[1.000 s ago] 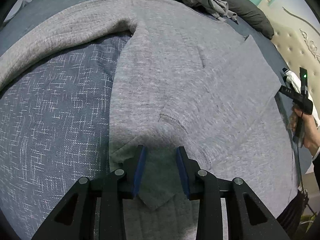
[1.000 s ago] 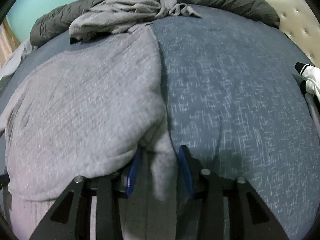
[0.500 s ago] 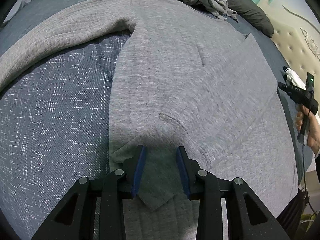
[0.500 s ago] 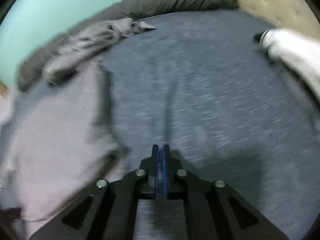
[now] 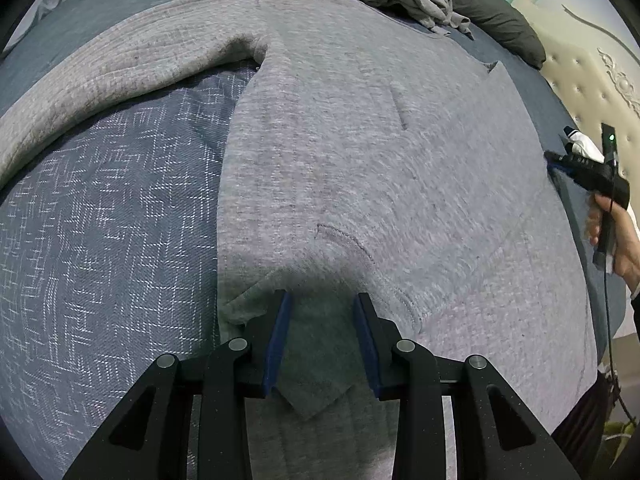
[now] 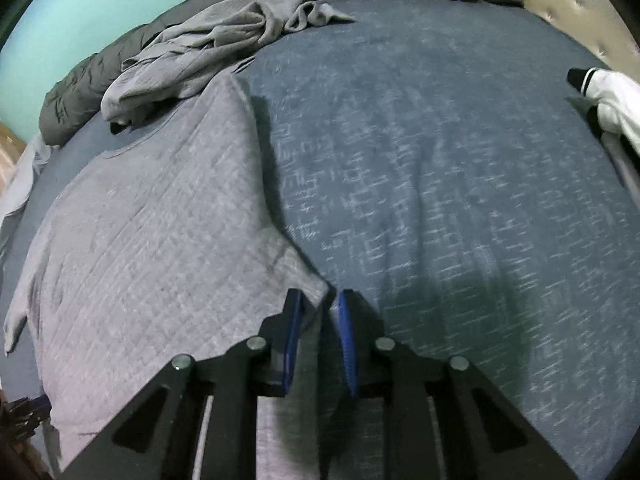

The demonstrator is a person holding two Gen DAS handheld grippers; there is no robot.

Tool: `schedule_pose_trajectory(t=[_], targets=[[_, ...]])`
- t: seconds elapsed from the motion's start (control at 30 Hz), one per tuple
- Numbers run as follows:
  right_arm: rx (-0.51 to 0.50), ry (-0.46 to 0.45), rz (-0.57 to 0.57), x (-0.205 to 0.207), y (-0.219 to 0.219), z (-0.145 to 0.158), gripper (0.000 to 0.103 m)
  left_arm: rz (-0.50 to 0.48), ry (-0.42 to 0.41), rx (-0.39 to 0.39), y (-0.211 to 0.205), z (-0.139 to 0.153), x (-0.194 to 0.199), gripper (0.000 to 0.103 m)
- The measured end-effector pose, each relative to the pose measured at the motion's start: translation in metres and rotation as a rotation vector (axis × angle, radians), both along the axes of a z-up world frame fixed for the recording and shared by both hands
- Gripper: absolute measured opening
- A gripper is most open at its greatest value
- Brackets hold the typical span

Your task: Fold clothes

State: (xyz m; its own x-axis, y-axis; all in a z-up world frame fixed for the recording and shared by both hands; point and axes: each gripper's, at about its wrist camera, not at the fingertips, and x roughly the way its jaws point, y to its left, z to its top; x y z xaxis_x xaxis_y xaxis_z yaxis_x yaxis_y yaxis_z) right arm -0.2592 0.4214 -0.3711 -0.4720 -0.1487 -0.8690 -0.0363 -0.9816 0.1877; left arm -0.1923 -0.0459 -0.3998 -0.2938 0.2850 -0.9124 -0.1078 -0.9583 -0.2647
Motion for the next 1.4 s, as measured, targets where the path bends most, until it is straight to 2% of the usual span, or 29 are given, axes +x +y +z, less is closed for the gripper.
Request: schedule_pose_trajectory(t=[0.13,0.2,0.27,0.33,0.53,0.7,1.0,1.03,1.13,1.17,1.33,1.4], targets=[[-0.027,0.07,-0.064,0.0,0.012,0.021,0.019,0.001,0.032,-0.003,-0.001,0.012,-0.001,0.042],[-0.087,0.097,-0.059,-0.004,0.018,0.033,0.02,0.006,0.046,0.003,-0.002,0.016,-0.003,0.043],[-0.117,0.114,-0.036,-0.016,0.016,0.044,0.029,0.008,0.054,0.013,-0.002,0.019,-0.006,0.043],[-0.121,0.124,0.009,-0.036,0.004,0.053,0.034,0.002,0.058,0.026,-0.001,0.019,-0.01,0.043],[-0.067,0.106,0.121,-0.087,-0.031,0.06,0.039,-0.034,0.055,0.029,0.017,0.014,-0.022,0.043],[-0.012,0.07,0.192,-0.128,-0.055,0.046,0.039,-0.05,0.055,0.012,0.014,0.01,-0.031,0.043],[-0.022,0.045,0.197,-0.165,-0.063,0.02,0.039,-0.064,0.048,0.013,0.008,0.002,-0.037,0.044],[-0.027,0.047,0.202,-0.168,-0.064,0.018,0.037,-0.065,0.048,0.012,0.008,0.004,-0.033,0.044],[-0.018,0.057,0.209,-0.17,-0.066,0.013,0.014,-0.067,0.048,0.009,0.011,0.026,0.014,0.044],[-0.012,0.06,0.209,-0.171,-0.067,0.012,0.009,-0.066,0.047,0.01,0.01,0.026,0.017,0.044],[-0.009,0.087,0.11,-0.171,-0.049,0.011,0.007,-0.065,0.037,0.005,0.011,0.025,0.021,0.045],[-0.012,0.071,0.076,-0.173,-0.04,0.007,0.007,-0.067,0.036,0.0,0.01,0.026,0.024,0.045]])
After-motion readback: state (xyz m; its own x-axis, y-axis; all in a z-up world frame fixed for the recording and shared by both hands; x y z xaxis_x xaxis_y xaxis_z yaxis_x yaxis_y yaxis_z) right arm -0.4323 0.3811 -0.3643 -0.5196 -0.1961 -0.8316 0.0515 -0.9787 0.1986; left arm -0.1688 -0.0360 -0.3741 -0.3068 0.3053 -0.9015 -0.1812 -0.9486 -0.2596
